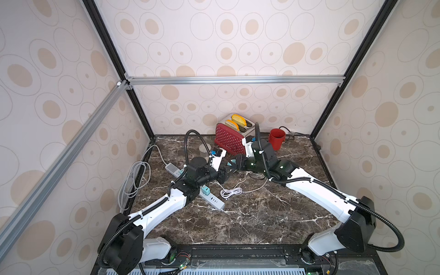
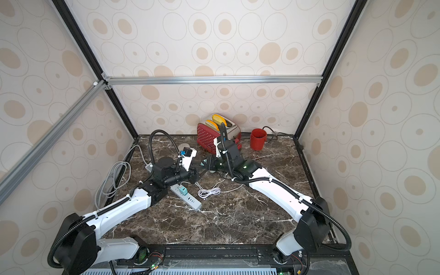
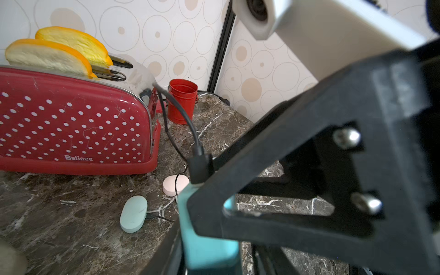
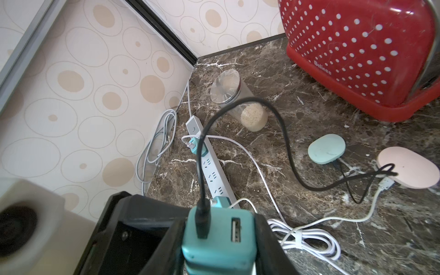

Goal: Charge the bluetooth headset
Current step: Pick up the plug from the center of the board.

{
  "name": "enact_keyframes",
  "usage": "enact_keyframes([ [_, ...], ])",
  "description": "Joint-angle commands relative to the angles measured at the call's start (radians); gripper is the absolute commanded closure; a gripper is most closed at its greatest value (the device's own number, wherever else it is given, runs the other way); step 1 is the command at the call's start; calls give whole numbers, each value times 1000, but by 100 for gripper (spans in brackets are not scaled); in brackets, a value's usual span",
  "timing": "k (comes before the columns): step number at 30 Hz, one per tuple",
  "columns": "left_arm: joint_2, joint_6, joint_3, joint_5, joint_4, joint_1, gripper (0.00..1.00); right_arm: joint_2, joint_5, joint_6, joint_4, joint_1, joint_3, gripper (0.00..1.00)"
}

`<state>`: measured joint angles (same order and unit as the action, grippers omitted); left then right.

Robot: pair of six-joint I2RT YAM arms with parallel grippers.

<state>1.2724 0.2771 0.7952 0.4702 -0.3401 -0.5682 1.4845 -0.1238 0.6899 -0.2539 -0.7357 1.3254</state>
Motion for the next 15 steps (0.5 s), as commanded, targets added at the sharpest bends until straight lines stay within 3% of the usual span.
enact_keyframes([
  [1,-2,-24,53,3,7,-4,71,-15,-16,4,54,-6,-21,66],
  [3,-4,-27,51,5,9,-4,81,-26,-31,-21,66,-6,-28,59],
  [6,-15,-18,41,-38,12,-4,89,-52,-82,-110,51,16,-29,48],
  [11,-12,12,68,-10,44,22,95,-130,-268,-281,4,111,-50,37],
  [15,-9,14,83,36,38,41,96,-181,-464,-397,-26,211,-85,36],
])
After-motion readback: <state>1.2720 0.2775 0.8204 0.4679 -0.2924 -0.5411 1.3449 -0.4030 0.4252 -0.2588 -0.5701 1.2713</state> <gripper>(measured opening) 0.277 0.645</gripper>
